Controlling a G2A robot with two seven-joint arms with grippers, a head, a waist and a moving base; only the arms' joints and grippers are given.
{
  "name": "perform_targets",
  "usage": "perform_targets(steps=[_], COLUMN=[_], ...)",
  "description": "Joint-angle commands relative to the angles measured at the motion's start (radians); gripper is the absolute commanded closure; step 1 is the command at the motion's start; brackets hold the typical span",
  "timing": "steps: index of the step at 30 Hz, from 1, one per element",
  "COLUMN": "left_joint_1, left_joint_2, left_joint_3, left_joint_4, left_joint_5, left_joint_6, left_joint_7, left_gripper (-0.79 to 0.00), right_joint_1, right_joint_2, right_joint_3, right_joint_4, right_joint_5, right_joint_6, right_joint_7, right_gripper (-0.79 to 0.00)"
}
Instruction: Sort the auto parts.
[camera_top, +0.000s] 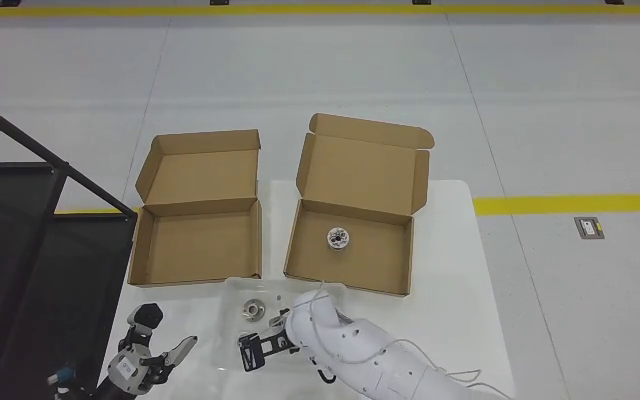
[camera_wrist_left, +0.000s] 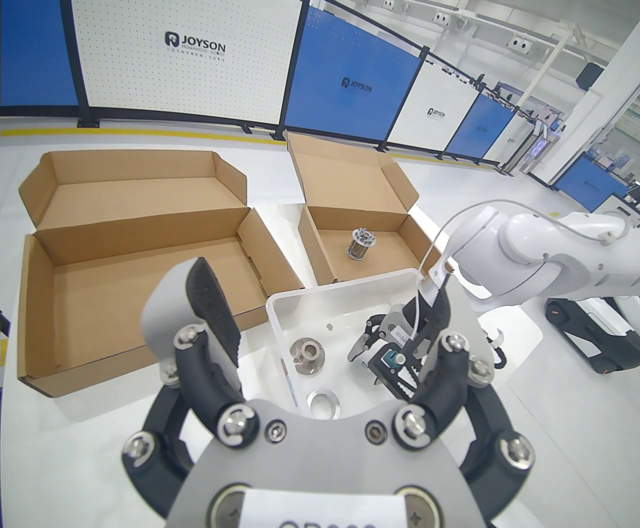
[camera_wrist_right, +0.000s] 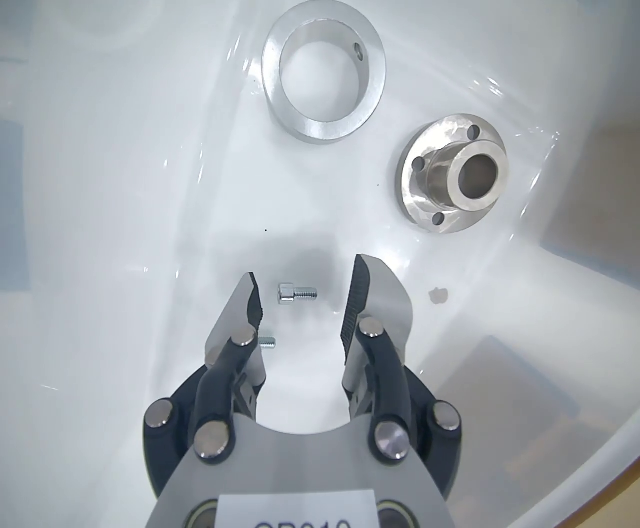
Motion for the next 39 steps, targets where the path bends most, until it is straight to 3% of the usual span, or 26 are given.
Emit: perform_targets(steps=[1, 10, 14, 17, 24, 31, 39], left_joint_1=[0.0, 0.0, 0.0, 0.0, 0.0, 0.0, 0.0], left_joint_2=[0.0, 0.0, 0.0, 0.0, 0.0, 0.0, 0.0], left_joint_3=[0.0, 0.0, 0.0, 0.0, 0.0, 0.0, 0.0], left_joint_4=[0.0, 0.0, 0.0, 0.0, 0.0, 0.0, 0.0], left_joint_5=[0.0, 0.0, 0.0, 0.0, 0.0, 0.0, 0.0], left_joint_6=[0.0, 0.0, 0.0, 0.0, 0.0, 0.0, 0.0], left_joint_7=[0.0, 0.0, 0.0, 0.0, 0.0, 0.0, 0.0], left_gripper=[-0.785, -0.785, -0.785, -0.785, -0.785, -0.785, -0.785], right_joint_1=[0.004, 0.01, 0.013, 0.015, 0.011, -0.047, -0.258], right_joint_2=[-0.005, -0.022, -0.028, -0.033, -0.027, 0.04, 0.164], right_joint_3=[0.0, 0.003, 0.006, 0.007, 0.027, 0.106, 0.3], right_joint_4=[0.013, 0.049, 0.062, 0.066, 0.023, -0.184, -0.563], right_joint_5=[0.001, -0.001, -0.003, -0.007, -0.034, -0.131, -0.303], right_joint_6=[0.001, -0.009, -0.013, -0.013, 0.004, -0.008, -0.022], right_joint_7=[-0.002, -0.011, -0.019, -0.019, -0.047, -0.1, -0.212], right_gripper=[-0.348, -0.292, -0.172, -0.009, 0.0, 0.0, 0.0])
